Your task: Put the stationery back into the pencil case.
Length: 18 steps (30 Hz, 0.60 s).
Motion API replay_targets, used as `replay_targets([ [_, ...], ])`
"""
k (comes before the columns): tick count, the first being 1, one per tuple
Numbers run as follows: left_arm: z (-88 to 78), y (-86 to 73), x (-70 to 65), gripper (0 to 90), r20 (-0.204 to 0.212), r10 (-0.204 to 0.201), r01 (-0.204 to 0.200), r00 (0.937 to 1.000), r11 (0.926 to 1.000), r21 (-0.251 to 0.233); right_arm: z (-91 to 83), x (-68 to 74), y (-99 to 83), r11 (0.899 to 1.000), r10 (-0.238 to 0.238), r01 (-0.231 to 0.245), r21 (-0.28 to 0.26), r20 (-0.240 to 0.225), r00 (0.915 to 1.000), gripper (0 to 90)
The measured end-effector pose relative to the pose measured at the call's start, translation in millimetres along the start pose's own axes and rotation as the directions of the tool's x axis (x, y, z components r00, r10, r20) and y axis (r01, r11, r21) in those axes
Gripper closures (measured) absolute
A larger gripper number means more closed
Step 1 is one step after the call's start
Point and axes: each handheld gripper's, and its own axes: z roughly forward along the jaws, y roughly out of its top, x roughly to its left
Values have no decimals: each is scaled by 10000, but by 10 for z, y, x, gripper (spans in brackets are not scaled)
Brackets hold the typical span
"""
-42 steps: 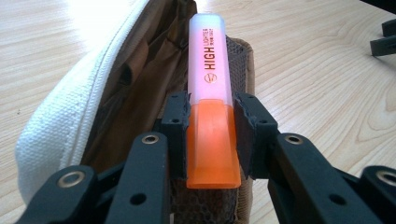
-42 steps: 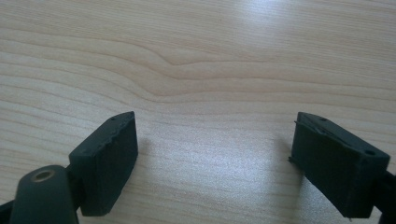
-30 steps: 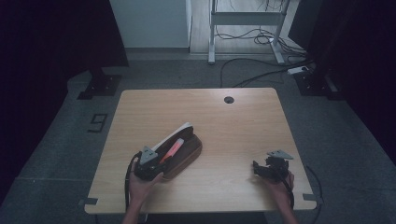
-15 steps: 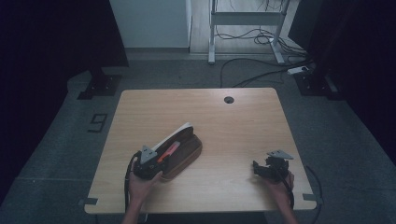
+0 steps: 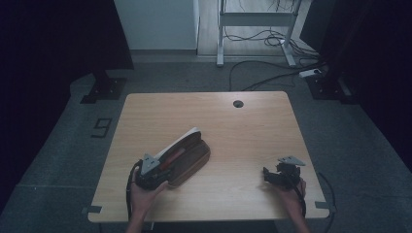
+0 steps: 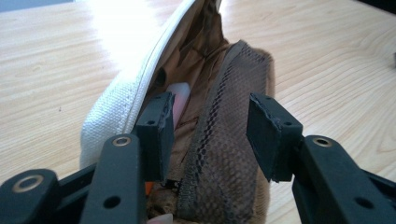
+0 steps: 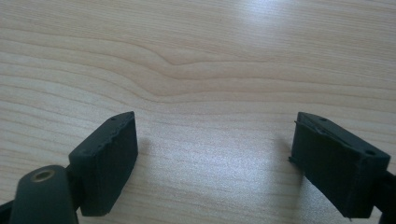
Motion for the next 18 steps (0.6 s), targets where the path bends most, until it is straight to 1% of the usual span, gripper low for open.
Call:
replay_targets([
  [2,-24,6,-2,513,71,-42,43,10000,10000,-72,0,0,0,10000,-2,2,1,1,10000,141],
  [3,-60,21,-6,511,181,-104,107,9998,9998,-191,0,-1,0,10000,1,-1,4,-4,10000,141],
  [5,-74,28,-8,511,228,-133,139,9997,9996,-250,0,0,0,10000,2,-2,1,-4,10000,141],
  [7,-101,46,-27,509,414,-203,219,9989,9991,-375,-1,-1,0,10000,-2,2,15,-7,10000,141],
  [9,-109,49,-37,504,470,-197,215,9987,9990,-394,-1,-2,0,10000,3,-3,14,-17,10000,141],
  [10,-122,53,-63,501,592,-207,234,9980,9987,-451,-1,-2,0,10000,2,-2,16,-19,10000,141],
  [12,-131,54,-72,492,611,-174,202,9980,9988,-453,-1,-2,0,10000,2,-2,14,-19,10000,141],
  [13,-148,50,-81,485,698,-214,248,9973,9985,-487,0,-2,1,10000,3,-3,14,-21,10000,141],
  [15,-162,42,-69,465,801,-267,306,9964,9984,-473,3,-3,2,10000,-8,8,4,-37,10000,139],
  [17,-169,33,-63,448,819,-341,381,9961,9981,-476,5,-3,5,10000,-8,8,9,-42,10000,139],
  [18,-188,11,-42,444,850,-424,466,9955,9977,-490,9,-3,9,10000,-9,9,21,-25,10000,138],
])
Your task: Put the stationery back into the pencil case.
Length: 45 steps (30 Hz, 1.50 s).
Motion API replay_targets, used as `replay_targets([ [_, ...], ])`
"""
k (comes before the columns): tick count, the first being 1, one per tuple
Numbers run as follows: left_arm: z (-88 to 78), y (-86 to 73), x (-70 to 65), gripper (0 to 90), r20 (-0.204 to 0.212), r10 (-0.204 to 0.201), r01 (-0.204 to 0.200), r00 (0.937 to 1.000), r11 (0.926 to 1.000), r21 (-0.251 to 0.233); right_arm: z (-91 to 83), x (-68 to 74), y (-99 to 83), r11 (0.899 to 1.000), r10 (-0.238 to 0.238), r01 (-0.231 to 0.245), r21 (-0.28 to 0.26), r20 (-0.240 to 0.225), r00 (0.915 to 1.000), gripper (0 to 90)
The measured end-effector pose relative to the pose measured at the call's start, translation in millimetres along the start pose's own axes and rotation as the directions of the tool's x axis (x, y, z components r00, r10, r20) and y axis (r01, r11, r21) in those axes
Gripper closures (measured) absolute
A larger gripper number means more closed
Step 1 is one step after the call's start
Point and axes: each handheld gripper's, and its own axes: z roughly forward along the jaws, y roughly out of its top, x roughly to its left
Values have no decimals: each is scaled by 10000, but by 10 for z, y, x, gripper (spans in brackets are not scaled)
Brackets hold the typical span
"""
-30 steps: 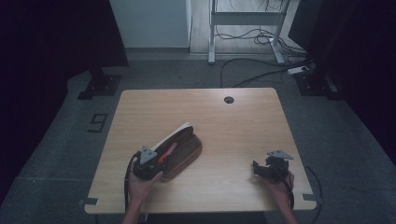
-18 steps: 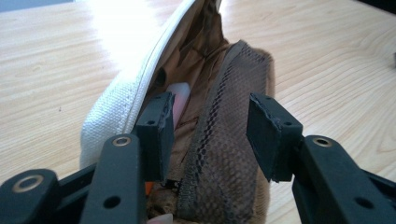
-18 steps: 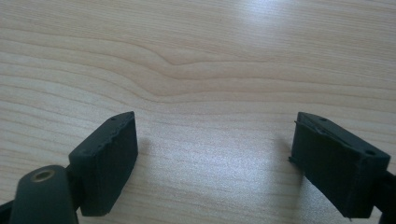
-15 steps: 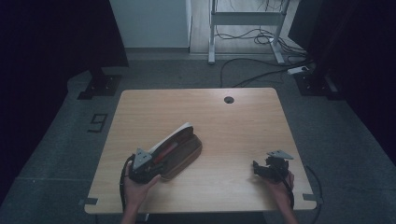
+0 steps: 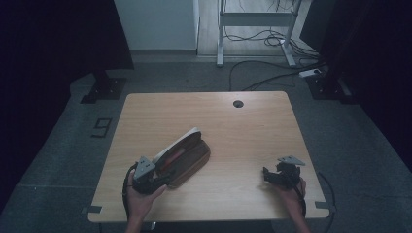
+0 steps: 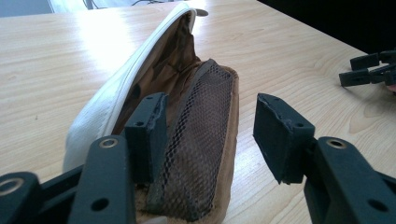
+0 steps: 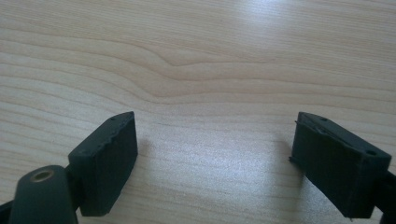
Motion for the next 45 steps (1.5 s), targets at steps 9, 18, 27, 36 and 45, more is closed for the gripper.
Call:
replay_targets([
  [9,-124,-80,42,423,-79,-147,147,9999,9999,-71,2,2,1,10000,11,-11,-5,24,10000,139],
  [18,-265,-151,93,403,-350,-297,299,9989,9995,48,22,7,20,10000,-2,2,-10,29,10000,142],
  [27,-416,-398,191,396,-740,-589,622,9955,9971,435,27,5,24,10000,-24,25,-14,8,10000,142],
  [36,-423,-592,309,381,-907,-587,671,9941,9935,919,27,5,24,10000,-23,23,-14,8,10000,142],
  [45,-324,-697,357,380,-990,-581,718,9934,9873,1414,27,5,24,10000,-17,17,-16,9,10000,142],
])
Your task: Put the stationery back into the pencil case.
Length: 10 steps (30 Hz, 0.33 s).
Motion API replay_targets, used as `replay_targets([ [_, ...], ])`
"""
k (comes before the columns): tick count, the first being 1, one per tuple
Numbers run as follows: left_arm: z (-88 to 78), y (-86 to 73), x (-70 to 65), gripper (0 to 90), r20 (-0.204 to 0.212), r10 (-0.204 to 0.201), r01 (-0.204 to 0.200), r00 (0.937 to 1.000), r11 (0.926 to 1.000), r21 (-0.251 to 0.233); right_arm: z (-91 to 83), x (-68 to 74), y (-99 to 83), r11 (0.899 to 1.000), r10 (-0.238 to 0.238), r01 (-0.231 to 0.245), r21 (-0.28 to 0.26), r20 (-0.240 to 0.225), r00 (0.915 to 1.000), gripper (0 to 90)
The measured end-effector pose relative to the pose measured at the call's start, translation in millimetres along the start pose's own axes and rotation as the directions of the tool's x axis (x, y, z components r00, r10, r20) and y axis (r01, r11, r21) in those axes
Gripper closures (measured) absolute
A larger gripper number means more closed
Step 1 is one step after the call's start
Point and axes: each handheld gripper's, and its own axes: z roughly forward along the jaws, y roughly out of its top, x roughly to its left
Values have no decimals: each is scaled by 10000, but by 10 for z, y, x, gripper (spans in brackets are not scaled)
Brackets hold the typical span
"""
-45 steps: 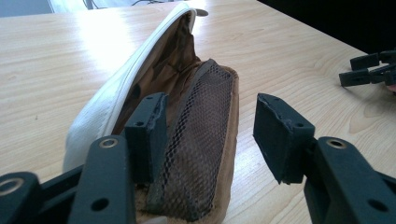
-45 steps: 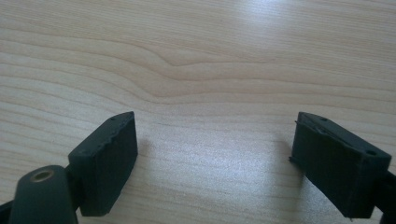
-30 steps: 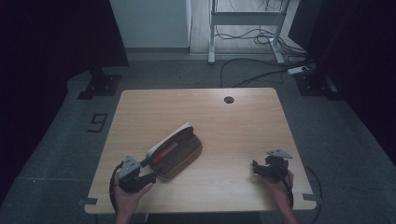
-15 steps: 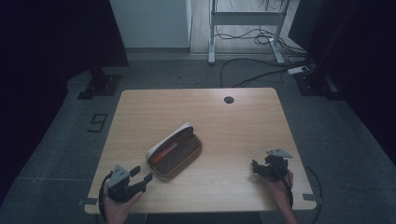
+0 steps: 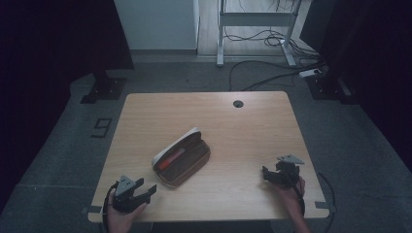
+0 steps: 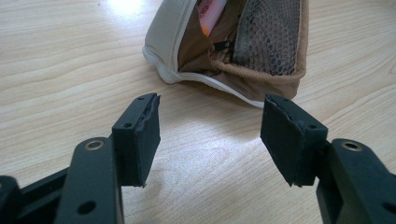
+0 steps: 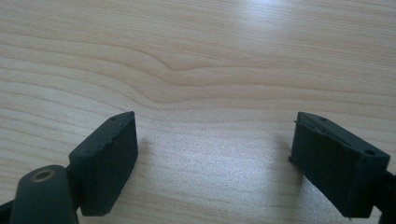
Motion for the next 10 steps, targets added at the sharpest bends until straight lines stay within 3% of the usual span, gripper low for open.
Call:
replay_targets([
  [10,11,-11,11,380,40,-24,24,10000,10000,14,0,0,0,10000,-7,7,1,0,10000,142],
])
